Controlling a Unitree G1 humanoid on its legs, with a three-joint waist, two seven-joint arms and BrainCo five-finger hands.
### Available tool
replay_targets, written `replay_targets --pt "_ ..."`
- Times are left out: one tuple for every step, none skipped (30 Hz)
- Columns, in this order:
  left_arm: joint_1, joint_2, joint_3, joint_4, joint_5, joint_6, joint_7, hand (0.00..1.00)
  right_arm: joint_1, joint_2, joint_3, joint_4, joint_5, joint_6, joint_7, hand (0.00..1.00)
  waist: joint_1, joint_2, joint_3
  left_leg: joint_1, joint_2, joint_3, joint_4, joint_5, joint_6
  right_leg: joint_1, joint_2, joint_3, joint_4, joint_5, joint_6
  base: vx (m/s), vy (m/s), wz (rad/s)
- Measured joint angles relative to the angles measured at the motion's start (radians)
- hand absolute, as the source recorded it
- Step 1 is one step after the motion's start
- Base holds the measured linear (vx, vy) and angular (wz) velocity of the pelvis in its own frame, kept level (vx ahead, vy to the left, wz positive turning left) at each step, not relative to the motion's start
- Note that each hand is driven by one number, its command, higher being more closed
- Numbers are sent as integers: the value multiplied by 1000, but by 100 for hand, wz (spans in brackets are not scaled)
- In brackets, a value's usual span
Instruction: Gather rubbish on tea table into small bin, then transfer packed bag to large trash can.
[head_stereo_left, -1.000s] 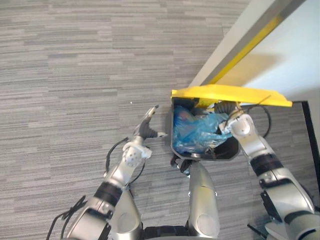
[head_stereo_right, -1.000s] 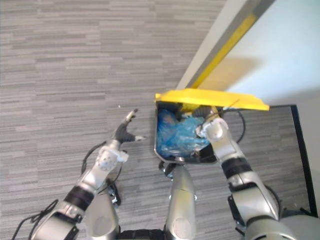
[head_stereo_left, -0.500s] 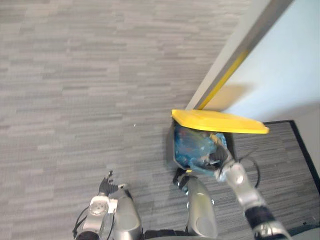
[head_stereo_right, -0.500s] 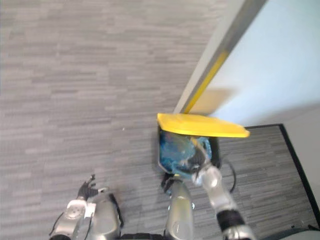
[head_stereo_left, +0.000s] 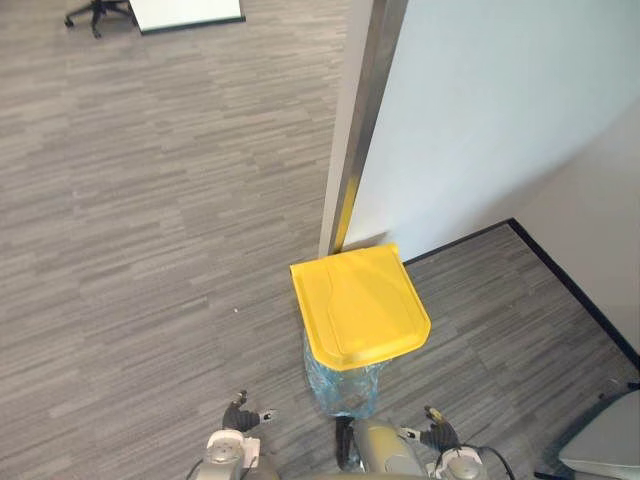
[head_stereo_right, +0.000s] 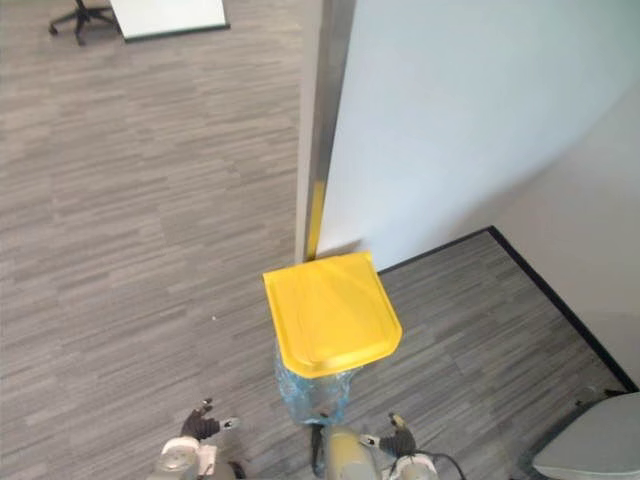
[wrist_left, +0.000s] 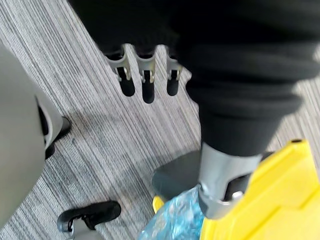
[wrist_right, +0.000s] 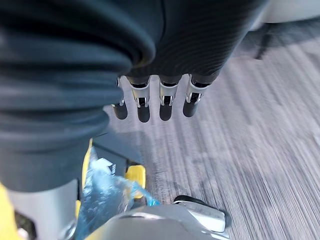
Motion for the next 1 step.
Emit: replay_targets --pt "4 3 1 13 -1 0 0 0 0 -1 -17 16 21 5 -3 0 1 9 -7 18 -9 -2 -34 15 2 24 1 -1 -37 17 3 9 21 5"
